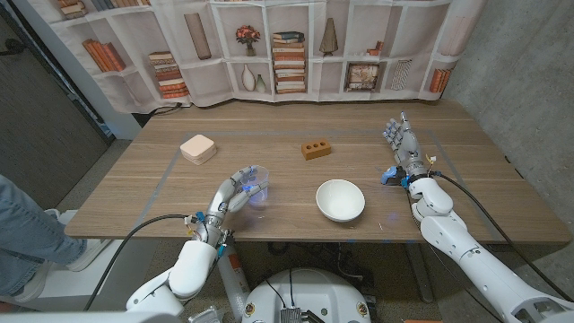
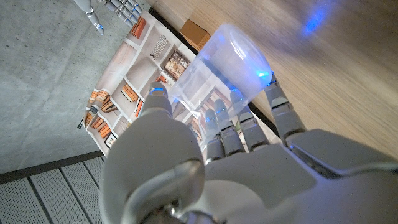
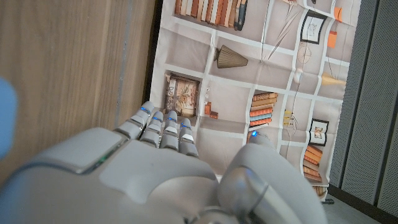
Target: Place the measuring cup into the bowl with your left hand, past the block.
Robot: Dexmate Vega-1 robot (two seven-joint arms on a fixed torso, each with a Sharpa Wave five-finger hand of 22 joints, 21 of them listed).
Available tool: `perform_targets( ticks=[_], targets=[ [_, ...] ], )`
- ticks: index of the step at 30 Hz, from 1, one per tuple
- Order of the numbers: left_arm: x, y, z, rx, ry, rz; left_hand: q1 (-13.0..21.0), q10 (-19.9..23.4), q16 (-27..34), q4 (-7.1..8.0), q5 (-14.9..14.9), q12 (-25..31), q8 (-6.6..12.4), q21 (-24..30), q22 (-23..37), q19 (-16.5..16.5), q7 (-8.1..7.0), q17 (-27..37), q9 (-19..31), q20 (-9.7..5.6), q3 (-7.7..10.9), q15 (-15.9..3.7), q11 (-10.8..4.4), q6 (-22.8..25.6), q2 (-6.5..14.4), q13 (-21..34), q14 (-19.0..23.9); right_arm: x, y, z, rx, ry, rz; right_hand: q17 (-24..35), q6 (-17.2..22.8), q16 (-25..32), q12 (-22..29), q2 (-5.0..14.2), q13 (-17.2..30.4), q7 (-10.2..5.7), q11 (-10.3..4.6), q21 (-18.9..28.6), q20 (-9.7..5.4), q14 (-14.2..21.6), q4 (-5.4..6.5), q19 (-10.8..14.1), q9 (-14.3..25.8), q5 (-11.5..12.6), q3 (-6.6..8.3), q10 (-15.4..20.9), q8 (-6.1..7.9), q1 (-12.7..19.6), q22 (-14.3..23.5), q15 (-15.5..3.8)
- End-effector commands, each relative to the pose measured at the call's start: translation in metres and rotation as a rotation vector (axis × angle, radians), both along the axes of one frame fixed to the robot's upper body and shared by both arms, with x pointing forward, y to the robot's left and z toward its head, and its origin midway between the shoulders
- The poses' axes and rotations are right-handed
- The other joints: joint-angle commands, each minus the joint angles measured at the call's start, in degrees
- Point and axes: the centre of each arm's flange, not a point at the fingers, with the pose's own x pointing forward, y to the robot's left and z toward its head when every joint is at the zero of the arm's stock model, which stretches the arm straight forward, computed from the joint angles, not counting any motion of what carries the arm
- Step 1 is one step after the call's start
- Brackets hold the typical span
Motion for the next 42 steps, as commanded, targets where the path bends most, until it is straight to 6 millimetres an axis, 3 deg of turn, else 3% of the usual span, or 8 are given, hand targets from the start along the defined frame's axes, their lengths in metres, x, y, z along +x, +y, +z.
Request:
perform_targets(
  ticks=[1,42],
  targets=[
    [0.001,0.002,0.008,0.012,-0.015,-0.002,-0.5,0.0,-0.1,0.21,-0.3,-0.1,-0.02,-0.1,0.2,-0.3,-0.87,0.1,0.2,0.16,0.18,0.06,-0.05,1.4,0.3,0.3,-0.2,-0.001,0.002,0.000,0.001,-0.001,-0.004,0.2,0.1,0.1,0.3,0.21,0.1,0.04,0.16,-0.1,0.15,0.7,-0.09,0.5,0.1,0.0,-0.29,0.5,-0.02,0.3,0.3,-0.11],
    [0.017,0.002,0.042,0.030,-0.064,-0.076,-1.0,-0.6,-1.2,0.47,-1.2,-0.9,-0.95,-1.8,0.2,-3.6,-0.75,0.3,0.3,0.21,-0.01,0.19,-0.27,1.1,0.4,0.5,-2.2,-0.009,0.004,0.013,-0.025,-0.017,-0.016,0.2,0.2,0.0,0.3,0.37,0.1,0.10,0.13,-0.8,0.12,0.9,-0.25,0.9,0.1,0.0,-0.48,0.7,-0.04,0.3,0.3,-0.22]
  ],
)
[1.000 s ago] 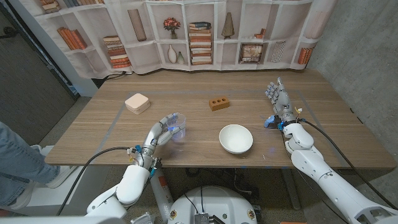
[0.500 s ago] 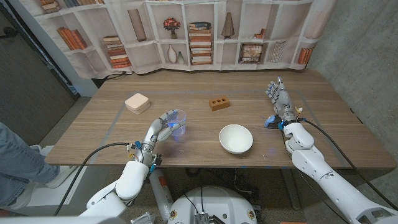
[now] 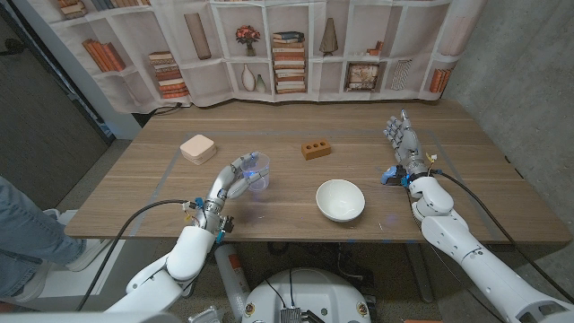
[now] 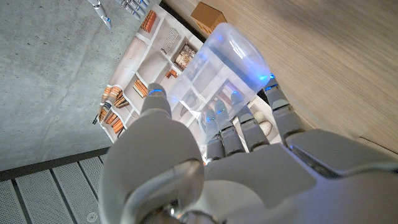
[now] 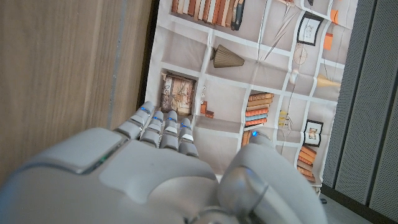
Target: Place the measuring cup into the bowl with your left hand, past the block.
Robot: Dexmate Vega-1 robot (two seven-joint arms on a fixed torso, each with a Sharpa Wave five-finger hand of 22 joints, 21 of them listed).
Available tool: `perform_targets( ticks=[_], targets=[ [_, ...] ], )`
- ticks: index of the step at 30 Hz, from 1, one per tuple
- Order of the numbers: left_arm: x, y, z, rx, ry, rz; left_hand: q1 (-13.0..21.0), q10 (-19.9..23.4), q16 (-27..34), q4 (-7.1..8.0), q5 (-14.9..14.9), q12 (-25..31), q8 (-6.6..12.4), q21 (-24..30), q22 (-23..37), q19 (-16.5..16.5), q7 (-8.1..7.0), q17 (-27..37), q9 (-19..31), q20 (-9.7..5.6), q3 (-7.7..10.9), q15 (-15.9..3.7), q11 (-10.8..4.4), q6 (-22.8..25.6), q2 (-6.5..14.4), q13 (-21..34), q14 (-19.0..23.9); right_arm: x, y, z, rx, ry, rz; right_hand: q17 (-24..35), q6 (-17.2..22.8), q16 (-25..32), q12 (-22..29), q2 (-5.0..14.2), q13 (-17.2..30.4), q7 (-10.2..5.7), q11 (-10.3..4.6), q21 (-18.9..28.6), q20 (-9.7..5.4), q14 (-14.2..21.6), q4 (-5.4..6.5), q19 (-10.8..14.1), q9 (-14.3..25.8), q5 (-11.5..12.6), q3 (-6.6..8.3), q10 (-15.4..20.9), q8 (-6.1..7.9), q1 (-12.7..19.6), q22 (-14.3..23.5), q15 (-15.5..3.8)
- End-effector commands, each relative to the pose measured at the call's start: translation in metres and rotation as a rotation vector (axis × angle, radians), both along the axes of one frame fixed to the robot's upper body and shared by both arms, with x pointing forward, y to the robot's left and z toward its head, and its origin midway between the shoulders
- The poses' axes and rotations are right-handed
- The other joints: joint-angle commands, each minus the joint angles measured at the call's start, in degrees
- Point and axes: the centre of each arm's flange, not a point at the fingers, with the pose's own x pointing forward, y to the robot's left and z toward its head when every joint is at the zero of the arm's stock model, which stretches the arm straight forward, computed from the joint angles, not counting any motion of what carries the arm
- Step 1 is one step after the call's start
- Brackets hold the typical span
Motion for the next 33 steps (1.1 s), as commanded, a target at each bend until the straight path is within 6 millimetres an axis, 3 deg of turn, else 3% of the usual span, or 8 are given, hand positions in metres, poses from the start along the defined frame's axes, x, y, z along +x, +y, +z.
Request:
perform_targets(
  ticks=[1,17,33],
  targets=[
    [0.007,0.000,0.009,0.006,-0.001,-0.032,-0.2,-0.4,-0.4,0.34,-0.1,-0.1,-0.08,-0.5,0.2,-0.8,-0.75,0.3,0.3,0.08,0.18,-0.08,-0.02,1.1,0.6,0.2,-0.6,-0.001,0.002,0.006,-0.013,-0.006,-0.001,0.2,0.2,0.0,0.3,0.37,0.1,0.09,0.10,-0.4,-0.09,0.4,-0.01,0.7,0.1,0.0,-0.25,0.7,-0.04,0.3,0.3,-0.15],
    [0.025,-0.005,0.029,0.016,-0.002,-0.115,-0.2,-0.5,-0.8,0.35,-0.4,-0.3,-0.35,-1.3,0.2,-2.6,-0.85,0.3,0.3,0.08,0.21,-0.37,-0.07,1.2,0.7,0.2,-1.5,-0.003,-0.001,0.007,-0.007,0.000,-0.015,0.2,0.2,-0.1,0.3,0.44,0.1,0.10,0.17,-0.6,-0.07,0.4,-0.04,0.8,0.1,0.0,-0.33,0.8,-0.04,0.3,0.3,-0.16],
    [0.028,-0.009,0.048,0.049,-0.025,-0.142,-0.1,-0.3,-0.8,0.30,-0.5,-0.4,-0.50,-1.6,0.3,-3.0,-0.81,0.3,0.3,0.08,0.24,-0.67,-0.35,1.5,0.8,0.3,-1.4,-0.002,0.000,0.007,-0.010,-0.003,-0.017,0.2,0.2,-0.1,0.3,0.49,0.1,0.19,0.22,-0.9,-0.11,0.4,-0.08,0.9,0.1,0.0,-0.42,0.8,-0.06,0.3,0.3,-0.08]
  ],
)
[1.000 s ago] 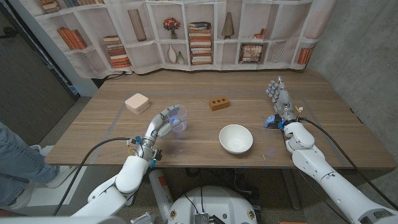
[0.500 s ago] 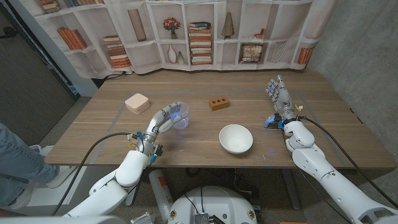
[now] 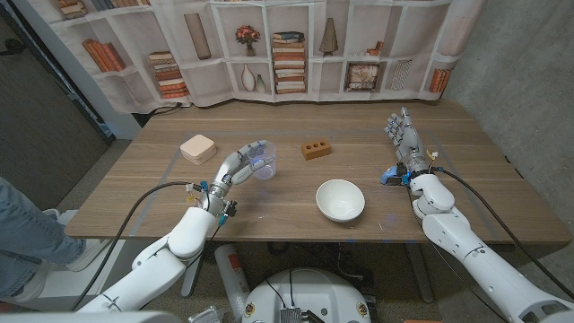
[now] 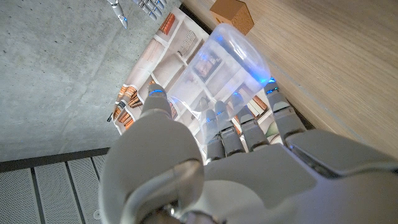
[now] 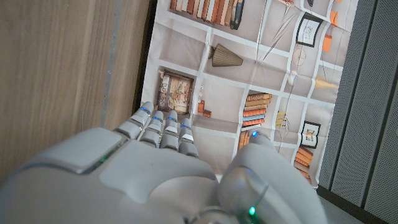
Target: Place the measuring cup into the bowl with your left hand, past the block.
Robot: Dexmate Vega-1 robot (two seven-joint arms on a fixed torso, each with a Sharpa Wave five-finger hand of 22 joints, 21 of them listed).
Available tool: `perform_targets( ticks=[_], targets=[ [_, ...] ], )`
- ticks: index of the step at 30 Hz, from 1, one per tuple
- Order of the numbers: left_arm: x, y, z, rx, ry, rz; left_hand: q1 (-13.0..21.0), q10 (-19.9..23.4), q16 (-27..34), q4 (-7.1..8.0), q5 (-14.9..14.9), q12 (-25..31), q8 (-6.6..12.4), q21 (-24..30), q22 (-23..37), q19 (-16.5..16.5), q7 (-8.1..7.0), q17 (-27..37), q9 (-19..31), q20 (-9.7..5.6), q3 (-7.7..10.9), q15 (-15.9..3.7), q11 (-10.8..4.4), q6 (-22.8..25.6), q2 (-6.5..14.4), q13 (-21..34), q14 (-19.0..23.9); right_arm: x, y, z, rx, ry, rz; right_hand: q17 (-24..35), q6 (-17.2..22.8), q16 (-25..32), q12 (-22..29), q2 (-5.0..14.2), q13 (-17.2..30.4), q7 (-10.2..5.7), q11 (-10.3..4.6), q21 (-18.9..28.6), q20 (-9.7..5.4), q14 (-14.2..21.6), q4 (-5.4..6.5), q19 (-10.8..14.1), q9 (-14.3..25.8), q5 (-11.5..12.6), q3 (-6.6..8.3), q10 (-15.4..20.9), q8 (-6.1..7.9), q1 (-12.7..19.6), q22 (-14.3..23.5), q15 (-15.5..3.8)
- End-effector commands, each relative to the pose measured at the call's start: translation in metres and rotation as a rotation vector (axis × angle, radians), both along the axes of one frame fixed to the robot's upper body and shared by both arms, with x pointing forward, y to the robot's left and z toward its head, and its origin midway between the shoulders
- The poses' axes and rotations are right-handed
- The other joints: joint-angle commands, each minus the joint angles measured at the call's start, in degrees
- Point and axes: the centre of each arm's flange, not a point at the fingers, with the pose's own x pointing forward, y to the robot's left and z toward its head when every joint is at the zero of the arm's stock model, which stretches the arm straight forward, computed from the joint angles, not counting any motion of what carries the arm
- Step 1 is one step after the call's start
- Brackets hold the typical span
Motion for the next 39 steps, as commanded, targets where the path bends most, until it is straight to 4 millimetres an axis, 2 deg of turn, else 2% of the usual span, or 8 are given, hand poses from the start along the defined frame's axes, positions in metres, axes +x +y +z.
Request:
perform_targets(
  ticks=[1,9,12,20,39],
  targets=[
    [0.004,-0.003,0.015,0.024,-0.012,-0.025,0.2,0.4,0.0,0.17,-0.1,0.1,-0.06,-0.2,0.3,-0.2,-0.73,0.3,0.3,-0.02,0.11,0.04,-0.37,1.5,0.5,0.3,-0.1,0.002,0.001,-0.001,0.006,0.007,0.001,0.2,0.2,-0.1,0.3,0.49,0.1,0.22,-0.08,-0.1,0.09,0.4,0.09,0.7,0.1,0.0,-0.25,0.5,-0.05,0.3,0.3,-0.08],
    [0.007,-0.006,0.024,0.041,-0.019,-0.033,0.3,0.7,0.0,0.12,-0.1,0.1,-0.06,-0.2,0.3,-0.2,-0.78,0.3,0.3,-0.03,0.14,-0.06,-0.20,1.7,0.5,0.3,0.1,0.005,0.002,-0.001,0.006,0.008,0.003,0.2,0.2,-0.1,0.3,0.53,0.1,0.19,-0.10,-0.2,0.10,0.4,0.08,0.8,0.1,0.0,-0.29,0.5,-0.06,0.3,0.3,-0.11],
    [0.008,-0.008,0.027,0.045,-0.026,-0.040,0.4,1.1,0.0,0.06,-0.2,0.2,0.00,-0.2,0.3,-0.1,-0.24,0.2,0.3,-0.08,0.15,-0.46,0.05,2.1,0.4,0.3,0.2,0.005,0.001,-0.001,0.006,0.007,0.002,0.2,0.2,-0.1,0.3,0.54,0.1,0.18,-0.10,-0.3,0.08,0.4,0.07,0.8,0.1,0.0,-0.31,0.5,-0.06,0.3,0.3,-0.12],
    [0.013,-0.014,0.034,0.060,-0.034,-0.059,0.4,1.2,0.0,-0.01,-0.3,0.2,-0.11,-0.3,0.3,-0.1,-0.07,0.2,0.3,-0.07,0.17,-0.67,0.23,2.1,0.4,0.3,0.1,0.003,-0.001,0.001,0.012,0.004,-0.003,0.2,0.2,-0.1,0.3,0.59,0.1,0.13,-0.06,-0.4,0.12,0.5,0.04,0.9,0.1,-0.1,-0.35,0.5,-0.05,0.3,0.3,-0.10],
    [0.021,-0.026,0.039,0.076,-0.050,-0.114,0.5,1.6,0.0,-0.05,-0.4,0.1,-0.29,-0.5,0.3,-0.2,-0.08,0.1,0.4,-0.08,0.19,-0.78,-0.19,2.3,0.4,0.3,0.3,0.005,-0.002,0.003,0.014,-0.001,-0.004,0.2,0.2,-0.1,0.3,0.67,0.1,0.08,0.00,-0.7,0.13,0.5,-0.03,1.0,0.1,-0.1,-0.44,0.6,-0.07,0.3,0.3,-0.07]
  ],
)
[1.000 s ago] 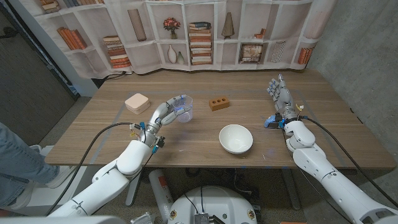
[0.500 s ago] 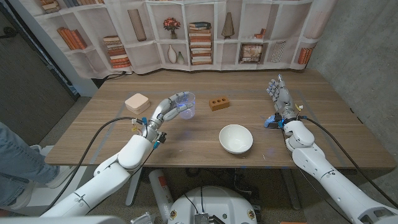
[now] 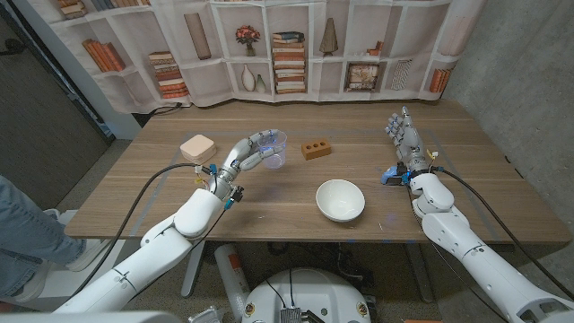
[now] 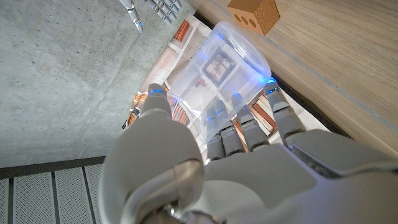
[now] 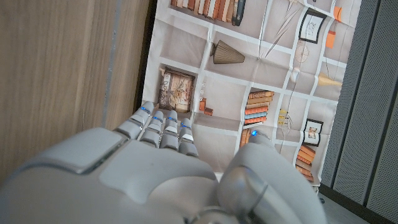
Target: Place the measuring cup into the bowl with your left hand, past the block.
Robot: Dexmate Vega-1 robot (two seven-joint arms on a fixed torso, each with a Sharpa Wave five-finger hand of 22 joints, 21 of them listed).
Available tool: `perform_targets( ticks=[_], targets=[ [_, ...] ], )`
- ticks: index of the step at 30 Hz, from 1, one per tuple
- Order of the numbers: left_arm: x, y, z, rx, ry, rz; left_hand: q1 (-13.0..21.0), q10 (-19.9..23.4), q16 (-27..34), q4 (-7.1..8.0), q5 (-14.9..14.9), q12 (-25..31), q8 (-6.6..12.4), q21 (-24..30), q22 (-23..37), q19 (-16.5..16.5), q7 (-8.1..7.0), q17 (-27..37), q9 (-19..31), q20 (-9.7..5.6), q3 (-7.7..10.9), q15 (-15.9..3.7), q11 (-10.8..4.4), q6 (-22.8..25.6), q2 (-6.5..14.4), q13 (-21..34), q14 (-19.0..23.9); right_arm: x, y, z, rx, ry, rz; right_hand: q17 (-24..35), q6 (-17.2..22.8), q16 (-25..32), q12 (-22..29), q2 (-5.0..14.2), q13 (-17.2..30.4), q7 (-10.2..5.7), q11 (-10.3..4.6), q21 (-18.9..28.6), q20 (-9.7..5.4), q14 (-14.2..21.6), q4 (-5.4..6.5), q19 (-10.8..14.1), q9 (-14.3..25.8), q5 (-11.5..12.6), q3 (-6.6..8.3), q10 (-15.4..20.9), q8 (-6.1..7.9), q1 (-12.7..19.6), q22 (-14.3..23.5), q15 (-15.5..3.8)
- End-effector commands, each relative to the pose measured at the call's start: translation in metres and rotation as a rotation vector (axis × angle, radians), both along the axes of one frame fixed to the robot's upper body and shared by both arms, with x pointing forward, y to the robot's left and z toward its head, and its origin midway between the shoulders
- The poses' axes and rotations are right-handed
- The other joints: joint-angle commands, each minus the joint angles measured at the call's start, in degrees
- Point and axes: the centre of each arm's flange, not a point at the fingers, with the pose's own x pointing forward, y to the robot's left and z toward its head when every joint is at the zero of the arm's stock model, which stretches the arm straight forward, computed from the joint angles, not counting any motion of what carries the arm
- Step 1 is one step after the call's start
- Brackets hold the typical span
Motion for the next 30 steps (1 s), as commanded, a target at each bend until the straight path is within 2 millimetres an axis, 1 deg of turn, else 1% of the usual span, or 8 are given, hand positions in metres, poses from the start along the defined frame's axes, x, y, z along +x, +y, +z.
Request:
perform_targets(
  ticks=[1,7,30],
  targets=[
    [0.003,-0.008,0.005,0.016,-0.017,-0.043,0.1,0.4,0.0,-0.01,-0.4,0.1,-0.27,0.0,0.3,-0.2,-0.87,0.1,0.1,-0.08,0.22,-0.38,0.00,1.5,0.4,0.3,0.3,0.001,0.000,0.003,0.000,-0.006,0.000,0.2,0.2,-0.1,0.3,0.36,0.1,0.08,-0.01,-0.1,0.03,0.5,-0.20,0.5,0.1,-0.1,-0.13,0.6,-0.08,0.0,0.3,-0.07],
    [0.001,-0.012,0.009,0.048,-0.023,-0.057,0.1,0.5,-0.1,-0.02,-0.4,0.0,-0.32,-0.1,0.3,-0.3,-0.92,0.1,0.1,-0.07,0.22,-0.52,-0.36,1.6,0.4,0.3,0.2,0.000,0.000,0.005,-0.001,-0.009,-0.002,0.2,0.3,-0.1,0.3,0.40,0.1,0.09,0.03,-0.2,0.00,0.5,-0.22,0.5,0.1,-0.1,-0.16,0.6,-0.05,0.0,0.3,-0.08],
    [0.004,-0.022,0.020,0.101,-0.045,-0.095,0.1,0.5,-0.2,-0.03,-0.5,-0.2,-0.57,-0.4,0.3,-0.6,-1.01,0.1,0.1,-0.04,0.22,-0.61,-0.32,1.7,0.4,0.3,0.2,-0.004,-0.001,0.001,0.012,-0.015,-0.009,0.2,0.5,-0.2,0.3,0.54,0.1,0.14,-0.17,-0.5,-0.05,0.5,-0.30,0.8,0.1,-0.1,-0.27,0.6,0.02,0.0,0.3,-0.08]
  ],
)
